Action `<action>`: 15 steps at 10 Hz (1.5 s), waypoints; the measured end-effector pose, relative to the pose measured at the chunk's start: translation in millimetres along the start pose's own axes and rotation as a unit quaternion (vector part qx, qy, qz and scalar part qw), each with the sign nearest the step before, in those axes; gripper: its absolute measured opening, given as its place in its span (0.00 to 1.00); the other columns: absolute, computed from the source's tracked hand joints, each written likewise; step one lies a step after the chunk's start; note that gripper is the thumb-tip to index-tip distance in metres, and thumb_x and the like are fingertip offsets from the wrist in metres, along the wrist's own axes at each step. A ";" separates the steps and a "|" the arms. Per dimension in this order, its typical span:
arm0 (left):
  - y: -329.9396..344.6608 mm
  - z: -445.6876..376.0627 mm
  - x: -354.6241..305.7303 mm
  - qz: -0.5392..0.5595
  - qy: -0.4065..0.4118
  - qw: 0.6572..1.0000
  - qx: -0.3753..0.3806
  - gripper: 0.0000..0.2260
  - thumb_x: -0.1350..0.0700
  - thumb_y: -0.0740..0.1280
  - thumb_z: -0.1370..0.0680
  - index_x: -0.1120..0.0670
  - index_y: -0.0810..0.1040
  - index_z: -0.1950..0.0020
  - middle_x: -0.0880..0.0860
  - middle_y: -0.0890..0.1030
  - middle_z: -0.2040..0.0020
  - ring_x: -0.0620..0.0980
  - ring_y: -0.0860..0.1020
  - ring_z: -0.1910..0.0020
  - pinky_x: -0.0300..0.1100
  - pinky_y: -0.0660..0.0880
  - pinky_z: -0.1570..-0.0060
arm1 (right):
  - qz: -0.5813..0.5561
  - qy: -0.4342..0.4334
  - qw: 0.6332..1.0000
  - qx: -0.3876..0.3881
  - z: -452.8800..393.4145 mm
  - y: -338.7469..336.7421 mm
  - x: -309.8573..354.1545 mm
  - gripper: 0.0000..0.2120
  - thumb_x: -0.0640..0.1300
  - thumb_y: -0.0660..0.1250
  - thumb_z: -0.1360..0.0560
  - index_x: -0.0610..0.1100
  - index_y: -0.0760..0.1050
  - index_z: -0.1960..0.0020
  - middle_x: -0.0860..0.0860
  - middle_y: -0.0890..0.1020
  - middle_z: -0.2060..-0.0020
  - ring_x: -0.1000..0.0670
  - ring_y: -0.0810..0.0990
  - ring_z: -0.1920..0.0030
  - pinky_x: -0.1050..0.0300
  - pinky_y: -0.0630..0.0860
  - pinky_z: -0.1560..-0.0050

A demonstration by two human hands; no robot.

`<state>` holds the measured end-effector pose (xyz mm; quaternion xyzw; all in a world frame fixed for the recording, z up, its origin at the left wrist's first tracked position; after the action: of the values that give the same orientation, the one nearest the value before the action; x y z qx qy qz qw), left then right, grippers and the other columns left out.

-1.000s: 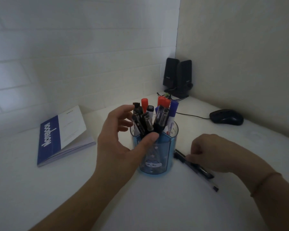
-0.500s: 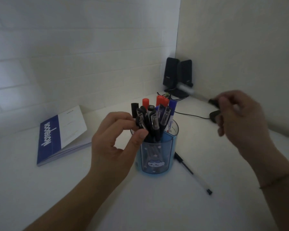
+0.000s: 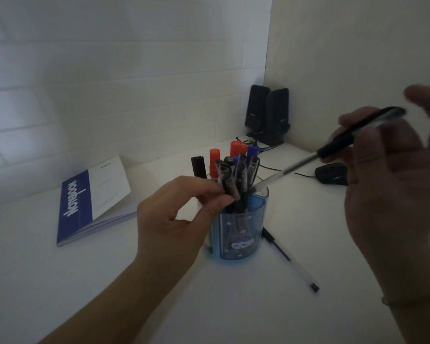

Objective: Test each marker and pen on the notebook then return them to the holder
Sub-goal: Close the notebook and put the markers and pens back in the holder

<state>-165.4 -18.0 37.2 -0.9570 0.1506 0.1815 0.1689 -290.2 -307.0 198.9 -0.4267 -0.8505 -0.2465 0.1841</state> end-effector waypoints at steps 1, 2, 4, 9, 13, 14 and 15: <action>2.2 1.4 -0.7 -0.010 0.020 1.000 0.011 0.04 0.60 0.71 0.27 0.57 0.81 0.54 0.48 0.82 0.59 0.45 0.80 0.60 0.40 0.76 0.57 | -0.002 -0.026 0.998 0.057 50.1 -76.9 11.9 0.17 0.43 0.66 0.24 0.42 0.67 0.38 0.52 0.81 0.53 0.53 0.80 0.57 0.61 0.76 0.58; 3.3 2.5 0.2 -0.007 0.029 1.000 0.007 0.06 0.58 0.72 0.27 0.56 0.81 0.51 0.48 0.82 0.57 0.47 0.80 0.61 0.46 0.76 0.59 | -0.027 0.073 0.985 0.156 87.7 -52.5 7.6 0.15 0.41 0.67 0.25 0.44 0.69 0.39 0.50 0.81 0.53 0.52 0.80 0.56 0.59 0.78 0.57; 5.7 6.6 5.3 0.007 0.032 0.999 0.011 0.11 0.58 0.72 0.27 0.54 0.79 0.46 0.49 0.83 0.53 0.51 0.80 0.57 0.53 0.76 0.57 | 0.184 -0.034 0.946 0.266 205.7 57.4 33.6 0.15 0.45 0.68 0.26 0.49 0.71 0.41 0.52 0.79 0.50 0.50 0.80 0.54 0.58 0.77 0.56; 6.5 7.2 14.5 0.072 -0.010 0.997 0.001 0.13 0.62 0.70 0.28 0.52 0.69 0.48 0.49 0.73 0.52 0.57 0.75 0.52 0.50 0.75 0.51 | 0.454 -0.059 0.847 0.270 213.9 78.8 10.2 0.21 0.64 0.51 0.24 0.53 0.63 0.38 0.63 0.67 0.71 0.62 0.66 0.77 0.72 0.58 0.73; 9.0 6.7 9.8 0.058 0.014 0.998 0.016 0.13 0.60 0.63 0.25 0.55 0.69 0.40 0.48 0.71 0.41 0.56 0.73 0.41 0.55 0.74 0.44 | 0.299 -0.038 0.914 0.272 206.6 63.3 10.3 0.29 0.61 0.45 0.21 0.45 0.57 0.26 0.50 0.66 0.29 0.51 0.68 0.32 0.47 0.71 0.37; 11.0 7.8 5.8 0.046 0.034 0.998 0.031 0.15 0.59 0.64 0.25 0.55 0.69 0.38 0.51 0.71 0.39 0.56 0.72 0.39 0.51 0.73 0.41 | 0.274 -0.064 0.893 0.351 216.6 71.5 17.5 0.28 0.57 0.45 0.20 0.44 0.55 0.25 0.51 0.60 0.25 0.52 0.57 0.25 0.44 0.61 0.28; 15.3 7.6 0.7 0.008 0.049 0.997 0.051 0.19 0.55 0.65 0.25 0.55 0.68 0.36 0.54 0.69 0.37 0.54 0.69 0.36 0.44 0.67 0.36 | 0.292 -0.075 0.862 0.406 222.1 78.5 19.0 0.28 0.58 0.44 0.20 0.46 0.59 0.25 0.53 0.61 0.25 0.54 0.54 0.24 0.43 0.59 0.27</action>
<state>-172.4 -29.1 26.1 -0.9536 0.1752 0.1281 0.2085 -259.7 -126.6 49.3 -0.5603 -0.7228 0.2191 0.3400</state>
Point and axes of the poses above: each hand's wrist, its own z-axis away from the middle knuckle, its own y-axis out of the palm, x = y × z, the point moved 9 cm from there along -z, towards the middle knuckle
